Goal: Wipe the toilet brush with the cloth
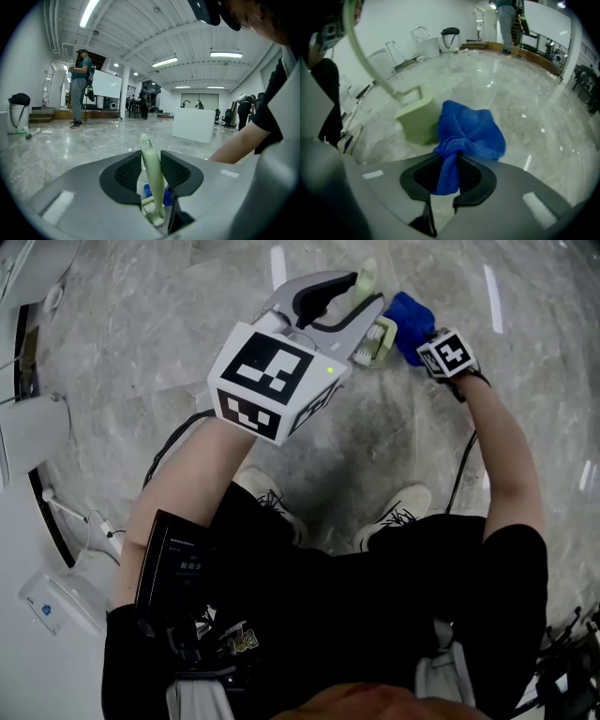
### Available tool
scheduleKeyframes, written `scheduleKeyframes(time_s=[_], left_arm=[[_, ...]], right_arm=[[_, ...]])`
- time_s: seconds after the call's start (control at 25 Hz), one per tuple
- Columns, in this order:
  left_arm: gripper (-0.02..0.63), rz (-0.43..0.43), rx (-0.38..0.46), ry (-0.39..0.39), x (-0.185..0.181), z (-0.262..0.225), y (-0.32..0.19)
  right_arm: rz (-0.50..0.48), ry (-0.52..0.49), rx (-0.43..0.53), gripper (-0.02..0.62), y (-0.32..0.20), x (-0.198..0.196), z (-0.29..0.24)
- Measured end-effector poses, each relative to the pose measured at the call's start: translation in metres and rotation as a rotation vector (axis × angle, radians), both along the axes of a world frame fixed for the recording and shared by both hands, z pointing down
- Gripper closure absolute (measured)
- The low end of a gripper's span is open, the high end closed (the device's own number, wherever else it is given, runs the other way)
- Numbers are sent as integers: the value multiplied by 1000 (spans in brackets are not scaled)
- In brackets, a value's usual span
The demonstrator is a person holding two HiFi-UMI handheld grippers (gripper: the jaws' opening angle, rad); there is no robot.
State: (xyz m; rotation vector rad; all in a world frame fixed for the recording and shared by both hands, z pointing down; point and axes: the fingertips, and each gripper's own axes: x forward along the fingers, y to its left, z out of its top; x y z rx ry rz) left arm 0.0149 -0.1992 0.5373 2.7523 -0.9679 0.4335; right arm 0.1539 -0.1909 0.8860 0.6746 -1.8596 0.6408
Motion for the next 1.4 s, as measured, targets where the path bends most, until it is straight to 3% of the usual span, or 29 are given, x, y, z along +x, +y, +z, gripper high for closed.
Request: scheduleKeyframes(time_s=[0.2,0.48,0.56,0.68,0.8,0.88,0.96,1.04,1.12,1.2,1.28,1.32,1.4], left_arm=[[469,3,3,9,5,-2,-9],[469,22,14,-7,15,-3,-9],[468,39,28,-12,16,-3,-7],[460,114,92,6,11,-7,5],[408,124,99,97,-15,-21,11],[385,98,76,144,-37,-35,7],[396,1,40,143,-65,-29,-15],[492,-168,-87,78,-100,21,-45],[523,-243,-293,-30,-117,105,-43],[504,-143,-460,-158,-103,180,-9],[482,-33,-528,-293,-83,229,16],[493,-25,-548,-320,-76,246,20],[512,-73,-597,-259,-62,270,15]], right_arm=[[-202,-170,-97,520,97,-55,-7],[-372,-398,-88,521,124,-177,-52],[-412,-406,-102,522,130,-182,-51],[-433,-379,-149,522,149,-159,-36],[-418,-357,-208,522,165,-121,-23],[-376,-351,-229,522,162,-101,-17],[-281,-374,-234,522,148,-87,-14],[-148,-407,-230,522,126,-76,-13],[-16,-435,-224,522,107,-62,-10],[116,-470,-205,522,87,-45,-12],[252,-519,-162,522,59,-32,-22],[313,-545,-135,522,43,-28,-29],[400,-587,-82,522,16,-24,-44]])
